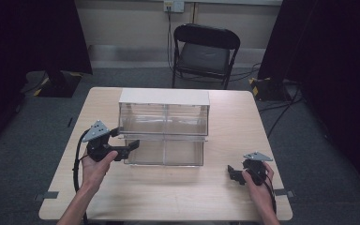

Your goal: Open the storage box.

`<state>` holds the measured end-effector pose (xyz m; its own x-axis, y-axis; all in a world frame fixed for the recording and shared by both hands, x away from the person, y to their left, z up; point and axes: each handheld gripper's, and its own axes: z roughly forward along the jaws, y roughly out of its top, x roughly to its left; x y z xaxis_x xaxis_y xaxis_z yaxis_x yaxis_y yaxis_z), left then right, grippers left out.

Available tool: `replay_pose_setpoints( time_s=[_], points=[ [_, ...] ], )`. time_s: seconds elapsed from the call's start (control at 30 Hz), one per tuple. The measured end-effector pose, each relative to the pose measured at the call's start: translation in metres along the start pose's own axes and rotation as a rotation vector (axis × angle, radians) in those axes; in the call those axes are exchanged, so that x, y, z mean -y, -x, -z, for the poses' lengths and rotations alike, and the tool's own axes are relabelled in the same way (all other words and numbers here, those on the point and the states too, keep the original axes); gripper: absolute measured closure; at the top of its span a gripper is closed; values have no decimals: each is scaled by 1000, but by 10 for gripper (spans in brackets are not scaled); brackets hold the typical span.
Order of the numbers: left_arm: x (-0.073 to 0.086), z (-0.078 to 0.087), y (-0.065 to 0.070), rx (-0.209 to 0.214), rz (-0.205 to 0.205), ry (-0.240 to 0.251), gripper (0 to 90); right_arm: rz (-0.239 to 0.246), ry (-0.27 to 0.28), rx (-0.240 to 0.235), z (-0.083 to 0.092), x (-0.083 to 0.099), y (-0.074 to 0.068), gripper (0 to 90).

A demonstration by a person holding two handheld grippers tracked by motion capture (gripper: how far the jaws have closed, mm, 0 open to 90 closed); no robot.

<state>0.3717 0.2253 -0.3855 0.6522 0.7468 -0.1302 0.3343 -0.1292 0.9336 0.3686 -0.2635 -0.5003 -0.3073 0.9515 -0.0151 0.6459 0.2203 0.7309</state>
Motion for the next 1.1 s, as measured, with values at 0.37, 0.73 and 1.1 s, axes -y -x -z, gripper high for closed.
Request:
replay_pose_setpoints(
  time_s=[0.37, 0.73, 1.1],
  points=[
    [0, 0, 0, 3, 3, -1, 149, 0, 0, 0, 0, 0, 0, 98],
    [0, 0, -1, 4, -1, -4, 148, 0, 0, 0, 0, 0, 0, 98],
    [0, 0, -1, 5, 7, -6, 146, -1, 0, 0, 0, 0, 0, 98]
  ],
)
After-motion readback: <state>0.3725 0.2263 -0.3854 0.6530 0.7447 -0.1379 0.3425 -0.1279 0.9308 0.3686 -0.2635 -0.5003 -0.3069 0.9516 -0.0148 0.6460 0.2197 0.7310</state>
